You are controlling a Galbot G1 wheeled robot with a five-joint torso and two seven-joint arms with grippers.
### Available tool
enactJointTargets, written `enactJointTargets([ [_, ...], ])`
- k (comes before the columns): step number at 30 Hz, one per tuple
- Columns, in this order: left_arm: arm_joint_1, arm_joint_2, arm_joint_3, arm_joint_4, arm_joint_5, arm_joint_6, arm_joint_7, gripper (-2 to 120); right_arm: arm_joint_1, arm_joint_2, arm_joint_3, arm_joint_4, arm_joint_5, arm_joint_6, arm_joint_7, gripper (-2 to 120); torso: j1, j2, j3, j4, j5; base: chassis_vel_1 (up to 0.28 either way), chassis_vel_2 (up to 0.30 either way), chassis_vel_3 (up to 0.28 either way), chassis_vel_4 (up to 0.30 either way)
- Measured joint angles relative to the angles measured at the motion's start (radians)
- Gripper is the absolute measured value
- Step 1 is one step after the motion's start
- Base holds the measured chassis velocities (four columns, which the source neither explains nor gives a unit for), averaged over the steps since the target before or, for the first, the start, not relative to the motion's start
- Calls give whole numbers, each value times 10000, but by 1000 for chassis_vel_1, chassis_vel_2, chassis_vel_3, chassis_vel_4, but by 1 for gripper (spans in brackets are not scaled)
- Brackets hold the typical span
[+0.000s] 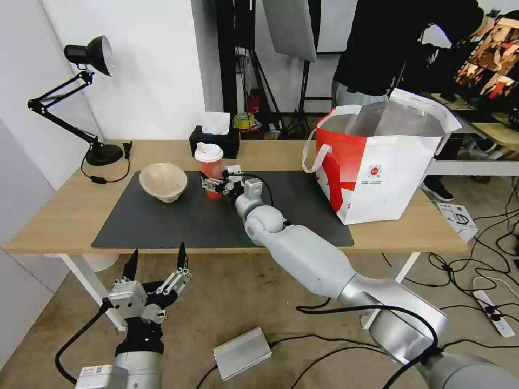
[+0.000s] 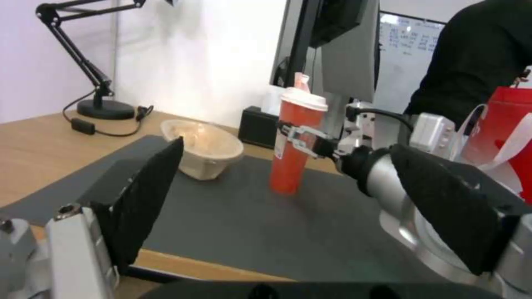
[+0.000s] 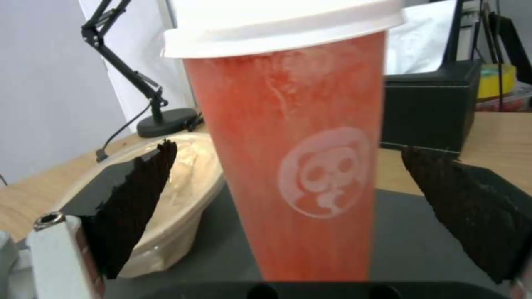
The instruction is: Pick up the trash from the table and place it into the takeout bag.
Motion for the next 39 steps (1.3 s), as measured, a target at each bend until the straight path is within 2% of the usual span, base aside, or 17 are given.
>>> enactJointTargets([
  [11,-25,48,14,49,-29,0,0,100,156,540,264,-993,-285,84,-331,100,0,0,0,0,0,0,0,0,0],
  [22,-78,28,111,147,-28,0,6,100,169,574,287,-1219,-297,113,-565,100,0,0,0,0,1,0,0,0,0],
  [31,-84,24,131,183,-20,0,13,100,418,573,430,-1889,-206,177,-1468,100,0,0,0,-1,1,0,0,0,0],
  [39,-127,-15,226,235,18,0,17,100,665,580,484,-2207,-72,200,-1819,100,0,0,0,-1,1,0,0,0,0],
])
